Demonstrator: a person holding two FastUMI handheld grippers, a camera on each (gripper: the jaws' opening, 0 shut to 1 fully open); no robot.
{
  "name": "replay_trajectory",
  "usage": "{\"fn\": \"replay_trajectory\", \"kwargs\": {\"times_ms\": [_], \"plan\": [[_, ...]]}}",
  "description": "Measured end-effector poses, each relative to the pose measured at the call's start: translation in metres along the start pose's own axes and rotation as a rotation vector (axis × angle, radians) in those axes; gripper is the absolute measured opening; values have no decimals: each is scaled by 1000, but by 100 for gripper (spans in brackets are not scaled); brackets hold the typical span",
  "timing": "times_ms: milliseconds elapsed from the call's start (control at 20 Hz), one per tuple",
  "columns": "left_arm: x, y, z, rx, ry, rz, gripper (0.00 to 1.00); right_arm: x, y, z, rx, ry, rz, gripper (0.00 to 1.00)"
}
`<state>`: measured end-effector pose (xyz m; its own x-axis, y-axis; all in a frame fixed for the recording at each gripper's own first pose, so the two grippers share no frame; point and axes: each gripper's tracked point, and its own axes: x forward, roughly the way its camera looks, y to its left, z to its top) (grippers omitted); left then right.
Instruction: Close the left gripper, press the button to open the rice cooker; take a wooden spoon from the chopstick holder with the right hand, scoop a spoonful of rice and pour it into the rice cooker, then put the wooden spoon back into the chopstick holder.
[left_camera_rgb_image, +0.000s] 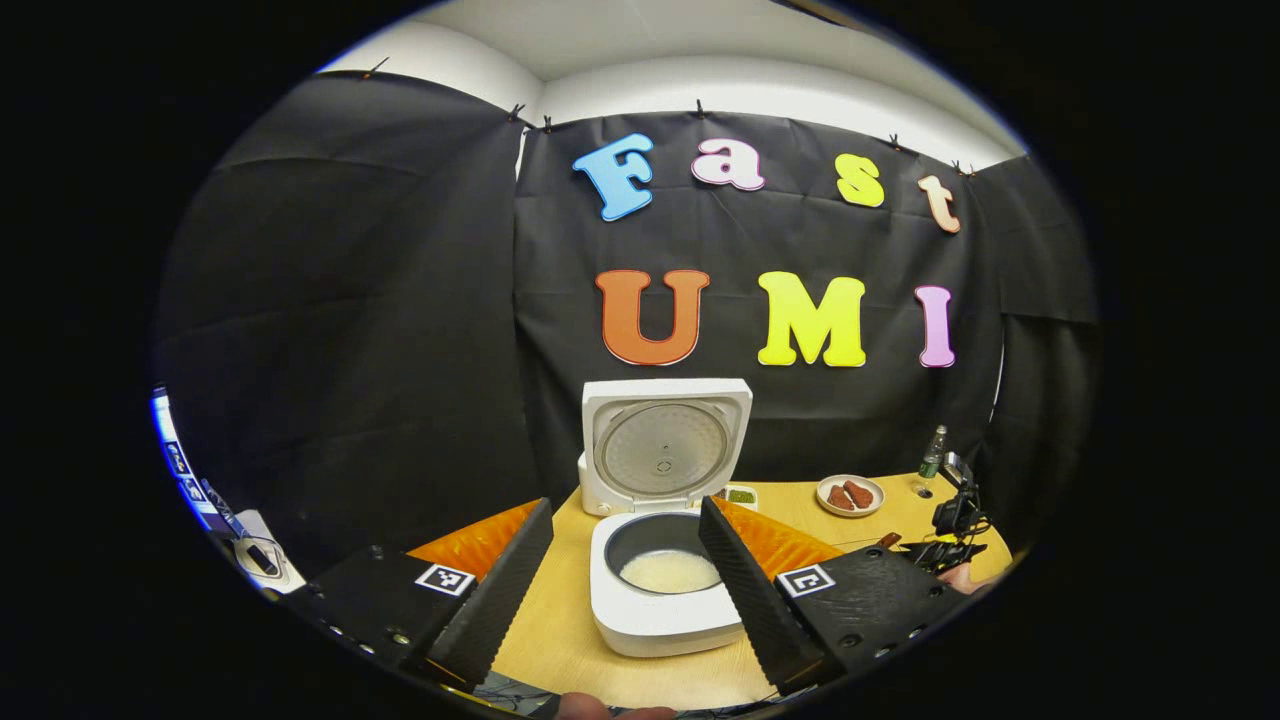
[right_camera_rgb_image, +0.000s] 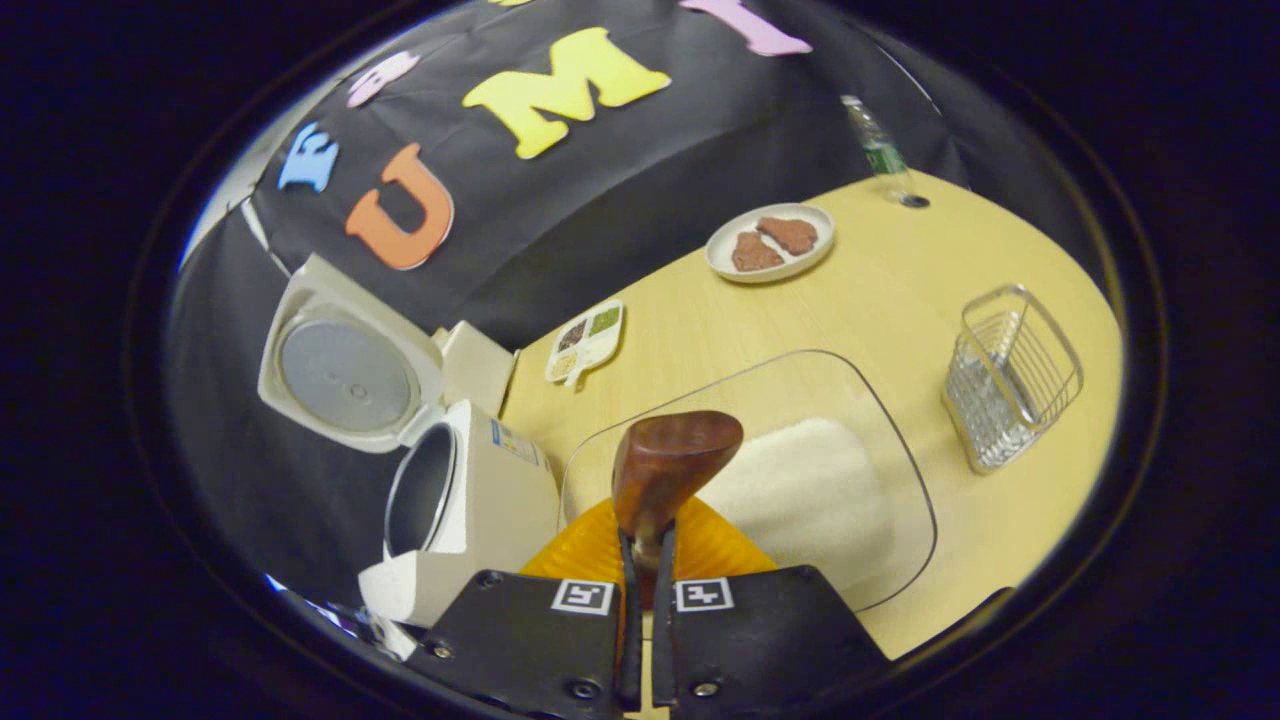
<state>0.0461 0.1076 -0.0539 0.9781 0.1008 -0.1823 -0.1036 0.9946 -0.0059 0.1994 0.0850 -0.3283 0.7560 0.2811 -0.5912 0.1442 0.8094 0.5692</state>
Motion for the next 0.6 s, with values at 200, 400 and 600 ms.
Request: {"fn": "replay_trajectory", "kwargs": {"times_ms": [200,400,600], "plan": [[0,-5,3,12,3,12,94,-3,-17,5,148,3,26,9],[-3,-24,7,22,-1,-10,94,-14,-31,22,287,-35,46,9],[-2,-45,13,24,-13,-42,94,-37,-42,47,419,-79,92,9]]}}
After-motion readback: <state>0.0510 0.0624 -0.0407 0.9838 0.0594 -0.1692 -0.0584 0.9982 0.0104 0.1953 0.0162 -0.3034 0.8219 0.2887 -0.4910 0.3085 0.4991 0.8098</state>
